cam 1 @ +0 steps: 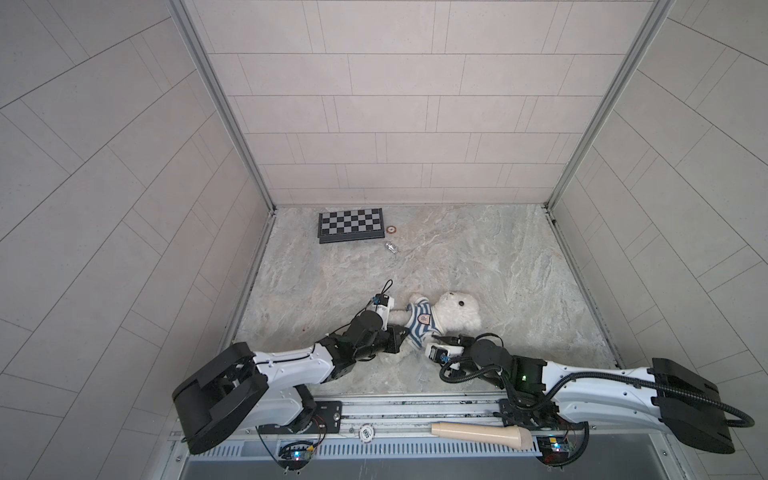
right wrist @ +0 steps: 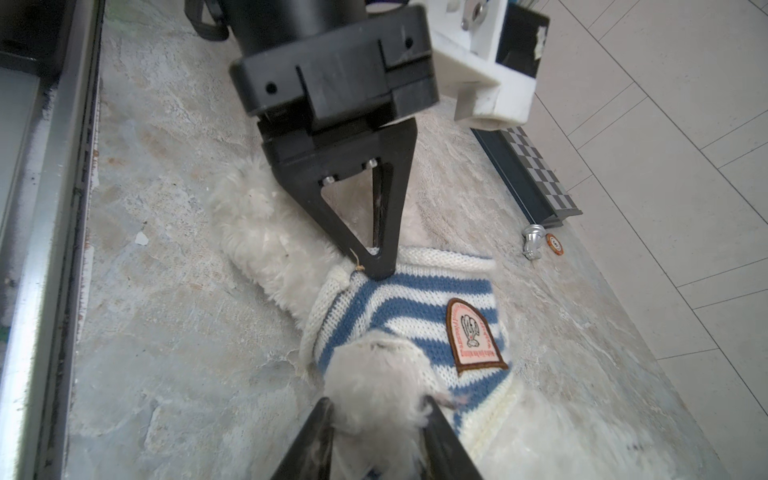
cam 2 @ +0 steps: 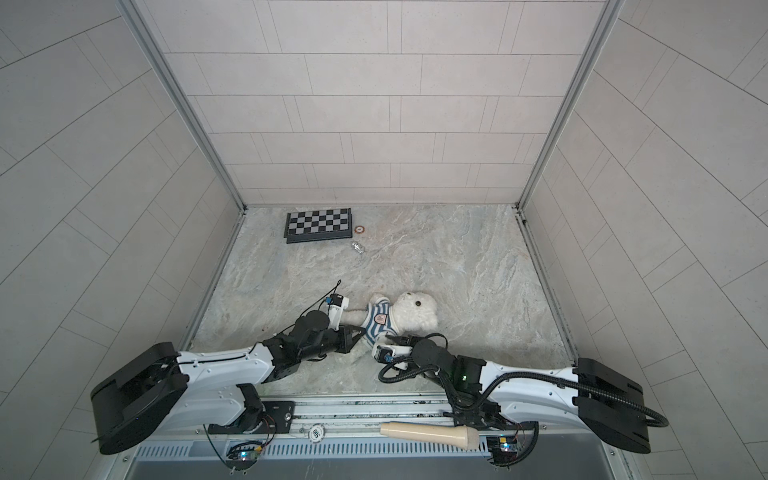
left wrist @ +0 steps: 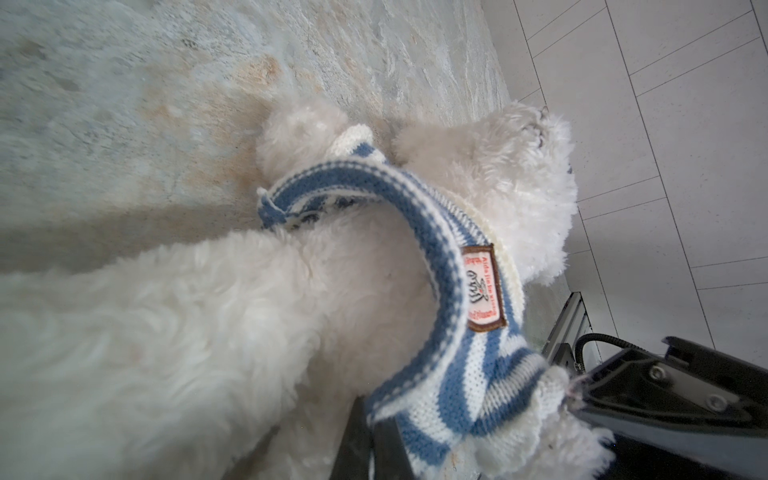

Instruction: Dress the teddy bear

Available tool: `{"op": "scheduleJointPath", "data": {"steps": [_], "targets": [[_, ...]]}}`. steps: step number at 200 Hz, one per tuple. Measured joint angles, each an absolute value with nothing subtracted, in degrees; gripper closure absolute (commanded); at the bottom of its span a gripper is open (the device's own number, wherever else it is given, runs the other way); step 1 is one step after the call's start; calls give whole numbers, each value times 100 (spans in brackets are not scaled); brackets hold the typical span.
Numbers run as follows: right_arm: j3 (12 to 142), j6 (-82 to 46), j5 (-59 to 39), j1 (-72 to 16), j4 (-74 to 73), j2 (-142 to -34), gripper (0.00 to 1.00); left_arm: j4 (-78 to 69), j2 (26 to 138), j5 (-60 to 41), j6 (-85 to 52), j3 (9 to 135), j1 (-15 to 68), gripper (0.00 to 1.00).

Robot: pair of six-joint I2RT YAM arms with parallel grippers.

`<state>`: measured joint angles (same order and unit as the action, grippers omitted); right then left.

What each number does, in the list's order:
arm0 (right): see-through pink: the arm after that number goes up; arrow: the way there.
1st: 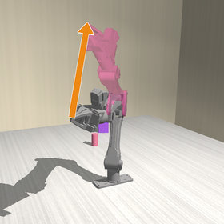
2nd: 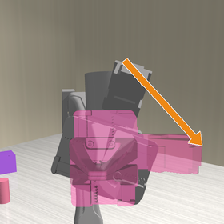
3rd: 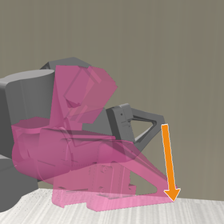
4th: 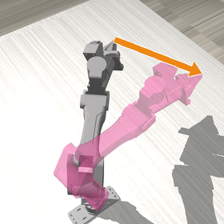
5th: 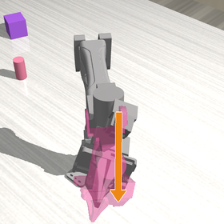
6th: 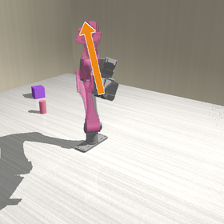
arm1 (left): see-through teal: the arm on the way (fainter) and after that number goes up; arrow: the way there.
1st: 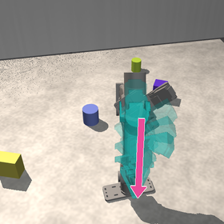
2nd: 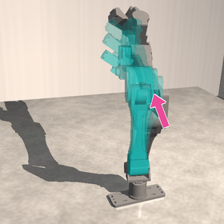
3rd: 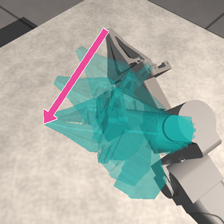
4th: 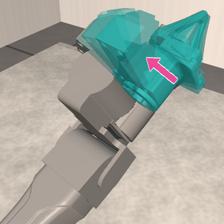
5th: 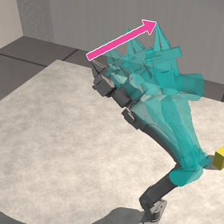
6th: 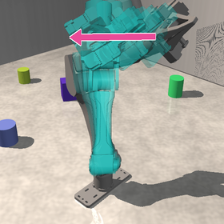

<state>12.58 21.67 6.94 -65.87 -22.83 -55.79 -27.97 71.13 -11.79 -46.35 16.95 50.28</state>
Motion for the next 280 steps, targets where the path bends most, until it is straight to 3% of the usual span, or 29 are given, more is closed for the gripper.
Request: {"op": "scheduleJointPath", "data": {"steps": [55,101,198,280], "targets": [[1310,2231,840,-6611,-2443,-5896,66,-2797,7085,-1179,-4654,1695,5035,100],[1380,2283,1063,-6613,-2567,-5953,100,-2742,6969,-1175,-4654,1695,5035,100],[2027,1505,1111,-6624,-1347,-4318,100,-1789,6084,-1031,-4230,1975,4945,100],[2292,770,1037,-6622,-1072,-4381,100,-1258,5763,-1004,-3693,2174,4936,100]]}}
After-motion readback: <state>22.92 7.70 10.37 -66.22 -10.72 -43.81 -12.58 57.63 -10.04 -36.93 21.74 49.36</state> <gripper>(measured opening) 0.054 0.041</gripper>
